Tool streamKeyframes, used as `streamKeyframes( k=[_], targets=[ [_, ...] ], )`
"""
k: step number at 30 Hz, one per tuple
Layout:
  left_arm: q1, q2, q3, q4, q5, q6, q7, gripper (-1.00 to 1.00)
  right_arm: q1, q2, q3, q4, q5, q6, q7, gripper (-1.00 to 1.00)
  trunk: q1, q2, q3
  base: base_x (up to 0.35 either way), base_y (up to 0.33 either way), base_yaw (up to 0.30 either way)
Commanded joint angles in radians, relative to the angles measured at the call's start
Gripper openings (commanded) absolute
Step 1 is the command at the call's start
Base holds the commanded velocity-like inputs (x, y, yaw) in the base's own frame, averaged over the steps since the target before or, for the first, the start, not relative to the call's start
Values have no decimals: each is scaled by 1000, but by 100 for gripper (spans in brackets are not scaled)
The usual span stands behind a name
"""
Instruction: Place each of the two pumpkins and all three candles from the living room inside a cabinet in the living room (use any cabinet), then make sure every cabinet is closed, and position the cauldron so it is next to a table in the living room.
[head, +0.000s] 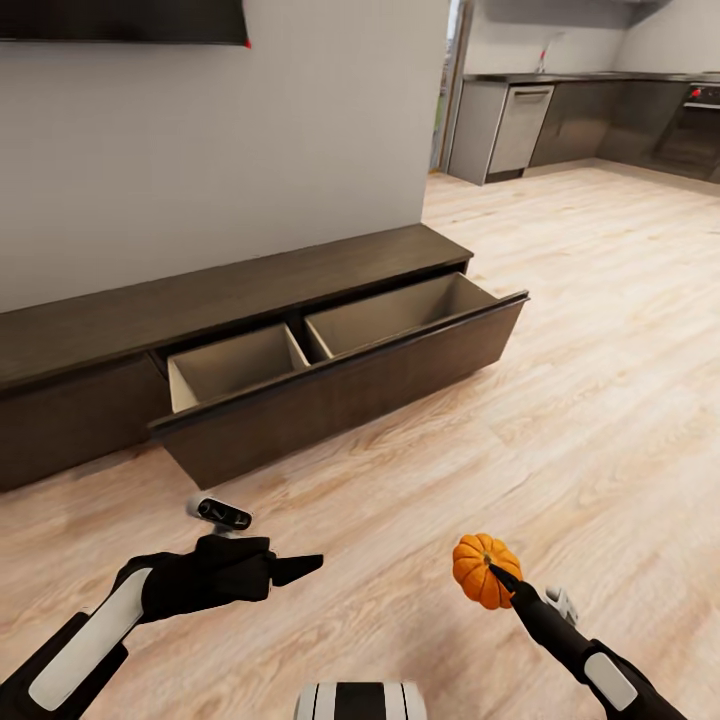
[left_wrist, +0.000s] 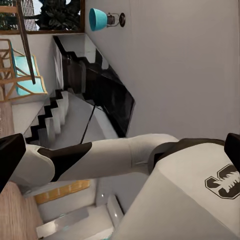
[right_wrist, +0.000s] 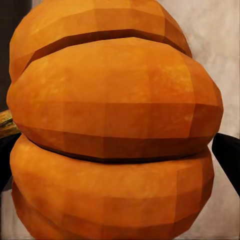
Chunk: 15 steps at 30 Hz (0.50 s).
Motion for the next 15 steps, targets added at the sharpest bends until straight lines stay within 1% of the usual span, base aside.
streamKeyframes(
  k=[1, 3, 5, 15],
  targets=[
    [-1, 1, -2, 0, 3, 4, -2, 100, 0, 0, -4, 0, -8, 9, 2, -100, -1, 0, 5, -291, 0, 196],
    [-1, 1, -2, 1, 3, 4, -2, 100, 0, 0, -4, 0, -8, 9, 2, -100, -2, 0, 15, -187, 0, 196],
    [-1, 1, -2, 2, 4, 4, -2, 100, 0, 0, -4, 0, -8, 9, 2, -100, -3, 1, 25, -71, 0, 197],
    [-1, 2, -1, 2, 4, 4, -2, 100, 0, 0, -4, 0, -8, 9, 1, -100, -7, 3, 75, -10, 0, 197]
  ],
)
